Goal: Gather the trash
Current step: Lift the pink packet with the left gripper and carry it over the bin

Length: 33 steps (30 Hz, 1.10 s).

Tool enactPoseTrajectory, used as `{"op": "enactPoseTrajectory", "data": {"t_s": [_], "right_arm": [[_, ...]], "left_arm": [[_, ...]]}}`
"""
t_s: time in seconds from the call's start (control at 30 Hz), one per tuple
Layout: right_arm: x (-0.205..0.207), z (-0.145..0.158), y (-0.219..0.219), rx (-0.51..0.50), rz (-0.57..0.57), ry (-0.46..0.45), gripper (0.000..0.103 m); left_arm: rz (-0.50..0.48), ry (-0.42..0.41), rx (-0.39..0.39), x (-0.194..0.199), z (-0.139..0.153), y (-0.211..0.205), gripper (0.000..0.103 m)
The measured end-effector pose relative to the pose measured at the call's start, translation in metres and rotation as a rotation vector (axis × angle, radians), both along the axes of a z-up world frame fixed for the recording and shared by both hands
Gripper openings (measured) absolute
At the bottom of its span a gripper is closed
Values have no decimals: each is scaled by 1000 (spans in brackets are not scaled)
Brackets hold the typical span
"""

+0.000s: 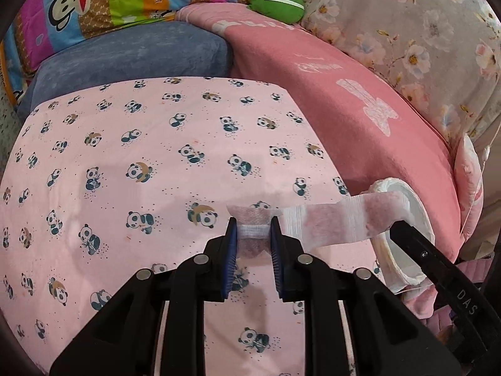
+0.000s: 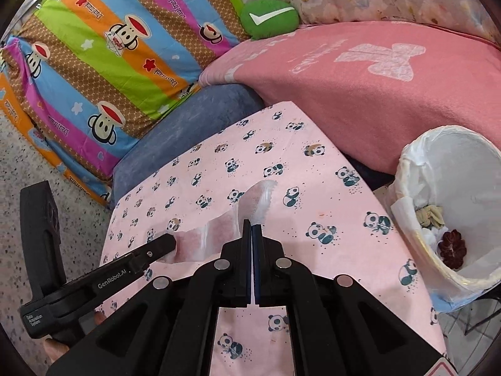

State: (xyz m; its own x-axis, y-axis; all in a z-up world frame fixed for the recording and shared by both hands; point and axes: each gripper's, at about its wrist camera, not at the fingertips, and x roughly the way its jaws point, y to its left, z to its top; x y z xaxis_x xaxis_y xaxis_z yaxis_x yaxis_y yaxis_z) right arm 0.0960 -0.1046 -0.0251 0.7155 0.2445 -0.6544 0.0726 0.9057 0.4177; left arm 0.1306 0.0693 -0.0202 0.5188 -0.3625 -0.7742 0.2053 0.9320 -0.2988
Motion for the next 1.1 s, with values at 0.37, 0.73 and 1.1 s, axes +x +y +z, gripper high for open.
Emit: {"op": "enactPoseTrajectory", "data": {"t_s": [0.37,0.73,1.1], "right_arm": [[-63,35,-61,-1,-108,-72,3],[-99,44,-130,17,-218,-102,3],[-117,37,-184,29,-309,-95,3]], "left_arm": [[-143,-71,48,-33,29,-79,20],[-270,-111,82,-51,42,-152,20],[-377,-106,91,-56,38,-208,20]]}}
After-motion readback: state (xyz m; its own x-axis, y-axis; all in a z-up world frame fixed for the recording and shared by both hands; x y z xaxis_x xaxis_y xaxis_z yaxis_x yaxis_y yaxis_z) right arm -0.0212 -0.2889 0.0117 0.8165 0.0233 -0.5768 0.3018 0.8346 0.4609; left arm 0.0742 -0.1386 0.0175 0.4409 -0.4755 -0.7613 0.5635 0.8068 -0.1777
